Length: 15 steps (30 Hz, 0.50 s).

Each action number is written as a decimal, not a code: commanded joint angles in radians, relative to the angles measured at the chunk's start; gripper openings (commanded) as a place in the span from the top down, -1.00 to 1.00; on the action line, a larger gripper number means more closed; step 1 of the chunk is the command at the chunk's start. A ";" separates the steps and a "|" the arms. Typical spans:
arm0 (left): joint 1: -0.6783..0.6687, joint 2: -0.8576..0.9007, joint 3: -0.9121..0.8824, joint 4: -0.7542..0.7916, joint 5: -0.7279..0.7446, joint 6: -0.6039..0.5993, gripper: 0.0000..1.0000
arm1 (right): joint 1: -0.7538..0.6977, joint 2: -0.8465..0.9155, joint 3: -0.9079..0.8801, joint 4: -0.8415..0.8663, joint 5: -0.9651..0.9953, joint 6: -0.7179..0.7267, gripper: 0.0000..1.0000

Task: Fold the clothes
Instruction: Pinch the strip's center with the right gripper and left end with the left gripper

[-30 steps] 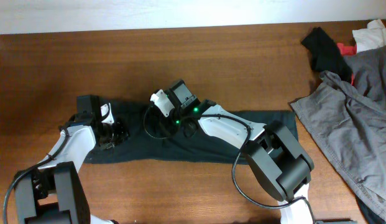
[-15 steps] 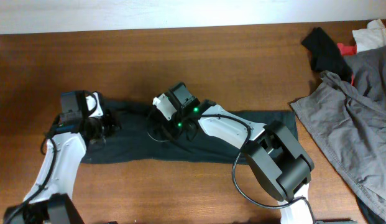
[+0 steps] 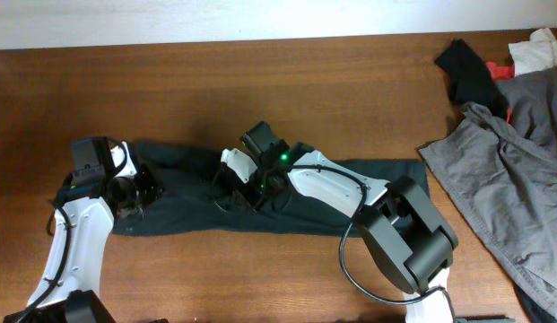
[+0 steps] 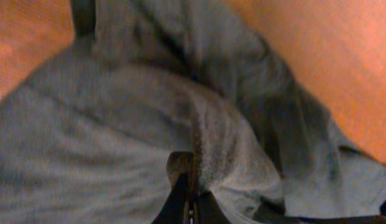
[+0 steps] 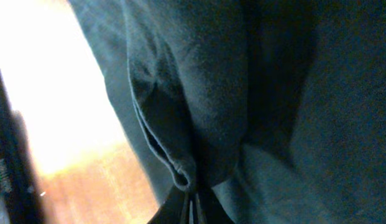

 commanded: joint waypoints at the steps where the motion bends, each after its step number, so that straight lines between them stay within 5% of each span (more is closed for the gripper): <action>1: 0.003 -0.027 0.016 -0.037 0.013 -0.027 1.00 | 0.005 -0.045 -0.009 -0.027 -0.079 0.010 0.88; 15: 0.110 -0.074 0.045 -0.330 -0.034 -0.048 1.00 | 0.027 -0.050 -0.009 -0.112 -0.191 0.093 0.89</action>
